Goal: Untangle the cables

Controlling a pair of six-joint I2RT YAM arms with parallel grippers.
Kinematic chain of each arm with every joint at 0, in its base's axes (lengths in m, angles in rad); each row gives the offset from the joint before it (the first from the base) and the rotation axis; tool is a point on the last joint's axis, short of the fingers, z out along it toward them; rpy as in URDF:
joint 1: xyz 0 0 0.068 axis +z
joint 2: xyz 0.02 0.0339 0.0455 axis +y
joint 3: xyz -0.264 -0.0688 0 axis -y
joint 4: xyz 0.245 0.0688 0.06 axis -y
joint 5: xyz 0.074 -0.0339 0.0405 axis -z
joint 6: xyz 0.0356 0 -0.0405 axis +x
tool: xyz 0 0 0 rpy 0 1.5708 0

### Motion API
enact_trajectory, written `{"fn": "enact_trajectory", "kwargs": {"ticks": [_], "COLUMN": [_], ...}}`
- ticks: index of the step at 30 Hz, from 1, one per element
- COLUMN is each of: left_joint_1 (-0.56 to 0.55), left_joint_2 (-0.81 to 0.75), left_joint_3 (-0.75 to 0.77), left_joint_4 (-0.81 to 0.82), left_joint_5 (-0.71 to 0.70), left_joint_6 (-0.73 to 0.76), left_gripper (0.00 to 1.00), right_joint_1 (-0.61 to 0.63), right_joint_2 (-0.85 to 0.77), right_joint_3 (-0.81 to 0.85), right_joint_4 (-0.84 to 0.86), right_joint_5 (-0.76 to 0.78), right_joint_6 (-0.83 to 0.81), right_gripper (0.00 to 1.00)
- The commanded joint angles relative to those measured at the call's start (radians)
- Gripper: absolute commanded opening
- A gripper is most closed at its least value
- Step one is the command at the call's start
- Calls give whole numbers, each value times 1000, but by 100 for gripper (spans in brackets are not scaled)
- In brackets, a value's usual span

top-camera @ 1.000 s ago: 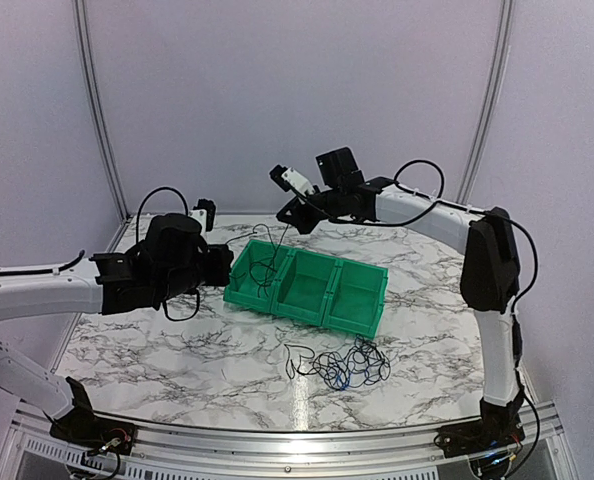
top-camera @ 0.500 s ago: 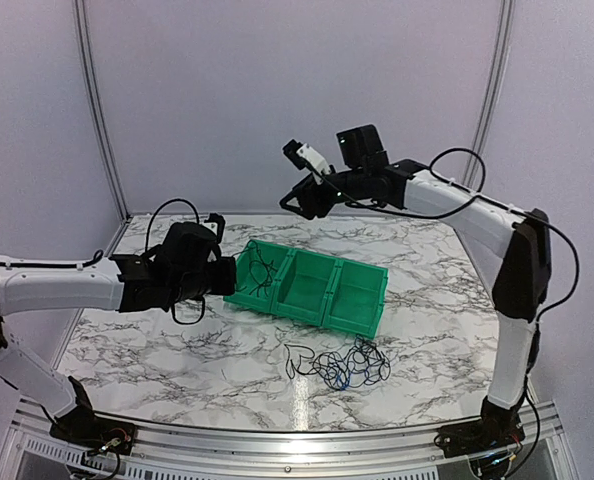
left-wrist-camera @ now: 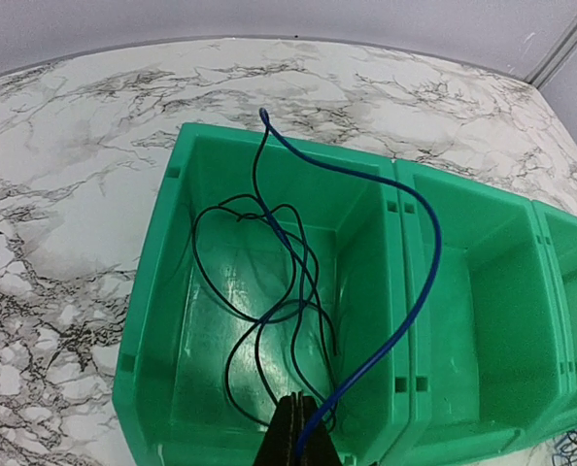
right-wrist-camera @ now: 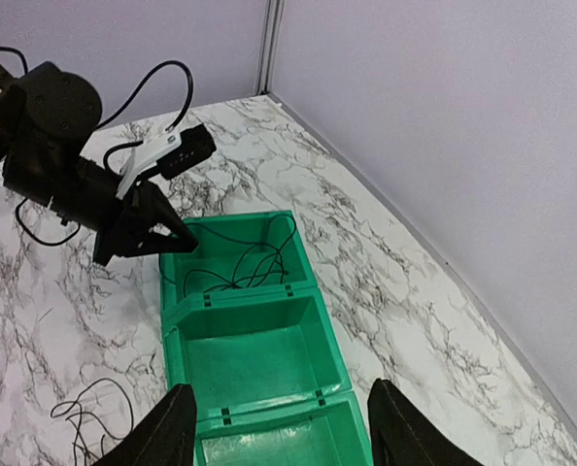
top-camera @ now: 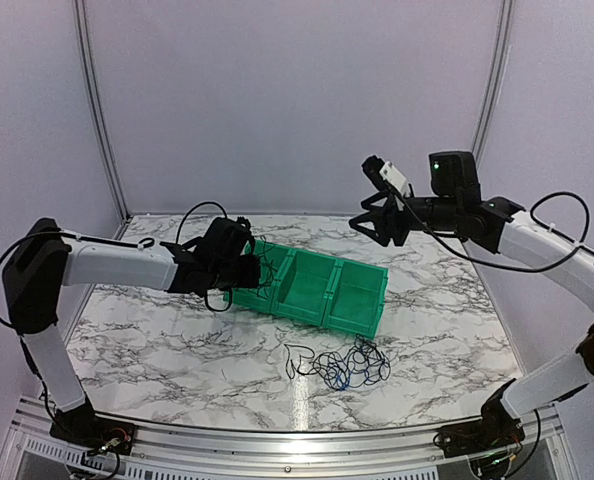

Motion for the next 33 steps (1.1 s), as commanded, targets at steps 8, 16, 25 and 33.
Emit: {"fn": "enact_trajectory", "kwargs": {"ticks": [8, 16, 25, 33], "left_joint_1": [39, 35, 14, -195], "left_joint_2": [230, 105, -103, -226], "left_joint_3": [201, 126, 30, -116], "left_joint_4": [-8, -5, -2, -17], "left_joint_5": [34, 51, 101, 281], "left_joint_6": [-3, 10, 73, 175], "left_gripper": [0, 37, 51, 49], "right_joint_1": [-53, -72, -73, -61], "right_joint_2": [-175, -196, -178, -112], "right_joint_3": [-260, -345, -423, -419], "right_joint_4": [123, 184, 219, 110], "right_joint_5": [-127, -151, -176, -301], "right_joint_6": [-52, -58, -125, -256], "right_gripper": [61, 61, 62, 58]}}
